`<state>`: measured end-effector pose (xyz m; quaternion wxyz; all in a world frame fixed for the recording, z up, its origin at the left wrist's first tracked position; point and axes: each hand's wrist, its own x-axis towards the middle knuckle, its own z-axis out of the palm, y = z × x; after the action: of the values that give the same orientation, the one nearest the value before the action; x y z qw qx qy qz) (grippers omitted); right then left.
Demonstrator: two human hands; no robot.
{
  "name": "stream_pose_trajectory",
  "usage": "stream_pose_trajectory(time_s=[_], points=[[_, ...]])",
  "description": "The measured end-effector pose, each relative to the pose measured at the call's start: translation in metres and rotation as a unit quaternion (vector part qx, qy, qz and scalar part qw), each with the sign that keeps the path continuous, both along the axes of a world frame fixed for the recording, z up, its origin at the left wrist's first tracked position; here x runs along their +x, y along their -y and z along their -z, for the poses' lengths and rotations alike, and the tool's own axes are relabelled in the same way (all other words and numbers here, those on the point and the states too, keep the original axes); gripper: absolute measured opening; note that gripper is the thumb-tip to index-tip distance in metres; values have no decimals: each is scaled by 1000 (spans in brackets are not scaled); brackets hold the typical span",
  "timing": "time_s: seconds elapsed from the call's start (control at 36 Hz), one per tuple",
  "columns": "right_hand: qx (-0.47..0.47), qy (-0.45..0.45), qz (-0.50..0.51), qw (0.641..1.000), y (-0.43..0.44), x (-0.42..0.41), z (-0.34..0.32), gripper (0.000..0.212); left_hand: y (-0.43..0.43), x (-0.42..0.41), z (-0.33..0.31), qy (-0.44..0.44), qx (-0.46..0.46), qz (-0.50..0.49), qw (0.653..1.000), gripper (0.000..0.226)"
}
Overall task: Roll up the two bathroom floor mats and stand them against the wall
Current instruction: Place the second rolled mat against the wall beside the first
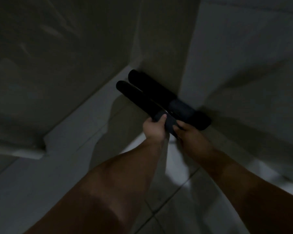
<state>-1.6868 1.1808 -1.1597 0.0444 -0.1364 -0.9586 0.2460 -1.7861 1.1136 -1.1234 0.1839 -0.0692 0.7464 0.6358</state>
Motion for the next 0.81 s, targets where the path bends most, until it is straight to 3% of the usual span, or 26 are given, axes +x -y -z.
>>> stream_pose_trajectory(time_s=[0.06,0.22,0.31,0.47,0.64,0.81], points=[[14,0,16,1000,-4,-9,-2,46,-4,4,2,2,6,19,1000,25],[23,45,42,998,-7,-13,17,34,-16,11,9,49,1,2,999,59],[32,45,68,996,-3,-15,10,35,-19,5,13,47,-1,6,999,60],[192,38,92,976,0,-8,-7,36,-16,3,20,9,-40,55,998,60],[192,41,71,978,-8,5,-3,54,-3,14,28,-41,-104,117,987,50],[176,1,71,982,-16,18,-13,47,8,27,24,-80,-115,164,976,49]])
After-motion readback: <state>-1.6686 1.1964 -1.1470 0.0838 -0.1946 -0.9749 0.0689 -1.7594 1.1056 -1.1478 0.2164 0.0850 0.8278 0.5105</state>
